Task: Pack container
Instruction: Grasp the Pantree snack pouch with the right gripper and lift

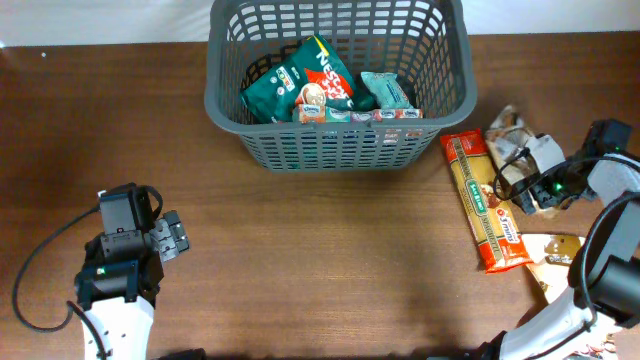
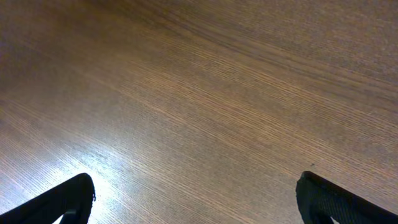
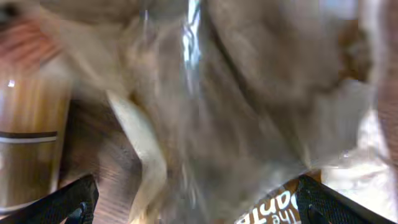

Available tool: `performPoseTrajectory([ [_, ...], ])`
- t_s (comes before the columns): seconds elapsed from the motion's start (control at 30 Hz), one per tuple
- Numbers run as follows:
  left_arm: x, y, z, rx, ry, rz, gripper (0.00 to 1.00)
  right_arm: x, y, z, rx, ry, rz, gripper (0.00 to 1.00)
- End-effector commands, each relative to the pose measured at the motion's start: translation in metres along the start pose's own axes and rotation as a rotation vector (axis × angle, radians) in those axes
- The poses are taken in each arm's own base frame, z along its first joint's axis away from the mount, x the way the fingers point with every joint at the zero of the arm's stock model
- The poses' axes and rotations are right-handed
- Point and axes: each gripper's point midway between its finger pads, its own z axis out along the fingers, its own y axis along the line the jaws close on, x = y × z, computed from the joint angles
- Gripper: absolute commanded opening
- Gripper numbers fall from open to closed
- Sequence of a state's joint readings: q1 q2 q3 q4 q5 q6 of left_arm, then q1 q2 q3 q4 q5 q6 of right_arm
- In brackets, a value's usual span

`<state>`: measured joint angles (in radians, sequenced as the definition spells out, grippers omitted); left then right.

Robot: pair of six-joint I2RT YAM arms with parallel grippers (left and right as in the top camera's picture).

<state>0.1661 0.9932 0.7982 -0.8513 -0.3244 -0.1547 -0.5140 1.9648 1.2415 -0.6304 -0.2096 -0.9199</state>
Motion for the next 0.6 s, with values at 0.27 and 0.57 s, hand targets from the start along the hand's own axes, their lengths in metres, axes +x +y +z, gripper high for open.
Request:
performPoseTrajectory([
  [0.27,0.0023,0.0001,0.0022,0.003,0.008,-0.013,0.99,0.0011,0.0137,0.0145,-0.074,-0.011,0.046,0.99],
  [0.57,0.0021,0.0001,0.0022,0.003,0.008,-0.013,0.99,0.0027,0.0155,0.0144,-0.080,0.002,0.185,0.99],
])
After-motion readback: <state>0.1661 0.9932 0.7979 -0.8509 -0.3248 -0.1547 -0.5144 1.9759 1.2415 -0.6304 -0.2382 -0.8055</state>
